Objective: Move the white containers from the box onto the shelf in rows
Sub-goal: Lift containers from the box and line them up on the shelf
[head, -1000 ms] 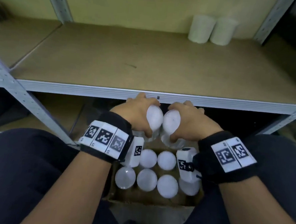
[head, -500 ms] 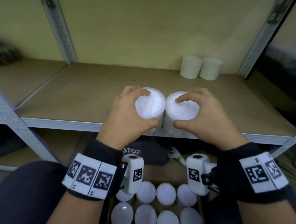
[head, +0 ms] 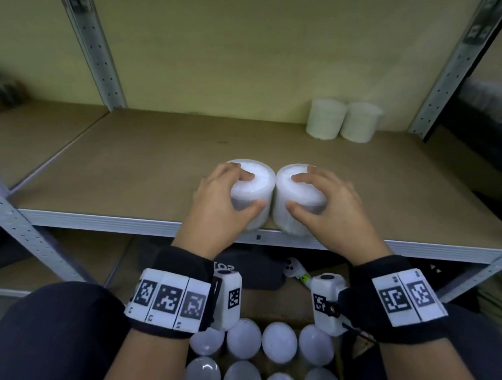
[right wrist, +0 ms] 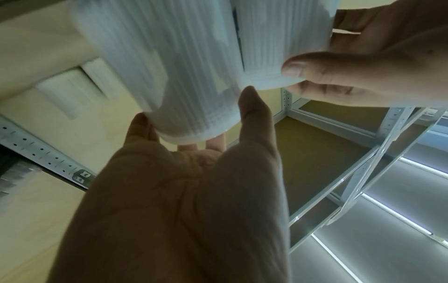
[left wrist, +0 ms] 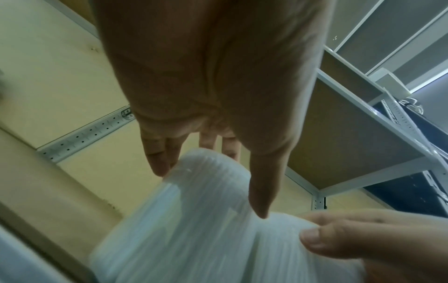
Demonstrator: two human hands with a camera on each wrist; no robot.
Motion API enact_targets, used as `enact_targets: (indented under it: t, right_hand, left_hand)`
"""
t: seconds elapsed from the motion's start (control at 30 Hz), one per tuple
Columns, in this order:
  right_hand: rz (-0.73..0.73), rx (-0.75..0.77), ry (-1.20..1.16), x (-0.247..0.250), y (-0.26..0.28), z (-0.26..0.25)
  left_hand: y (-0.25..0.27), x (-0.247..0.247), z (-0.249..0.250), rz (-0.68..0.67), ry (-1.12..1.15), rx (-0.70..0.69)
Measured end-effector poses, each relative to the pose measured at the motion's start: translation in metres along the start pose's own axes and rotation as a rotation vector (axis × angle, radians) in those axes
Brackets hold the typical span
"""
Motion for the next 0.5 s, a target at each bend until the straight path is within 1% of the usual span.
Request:
enact_targets:
  t: [0.1, 0.17, 0.27, 0.4, 0.5]
  right_hand:
    - [-0.056, 0.000, 0.063, -0.002, 0.005, -0.004]
    - [-0.050, 0.013, 0.089, 0.004, 0.011, -0.010]
    - [0.005, 0.065, 0.147, 0.014, 0.016, -0.021]
    - [-0.020, 0.080, 0.188, 0.014, 0.018, -0.024]
    - [-0.001, 0.074, 0.207, 0.016, 0.017, -0.026]
  left_hand:
    - [0.003, 0.003, 0.002, -0.049, -0.054, 0.020]
    - [0.004, 0.011, 0.004, -0.043, -0.123, 0.030]
    - [0.006, 0.022, 0.011, -0.039, -0.161, -0.022]
    - [0.010, 0.017, 0.015, -0.115, -0.176, -0.072]
    - [0.008, 0.018, 0.018, -0.119, -0.212, -0.097]
Point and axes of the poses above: each hand's wrist, its own y-axis away from the middle knuckle, its own x-axis out of the back of the hand, z = x × y, the point moved 10 cm from there along -y, towards the middle knuckle, and after that the axes turned 5 degrees about -x, right-handed, at the moved point
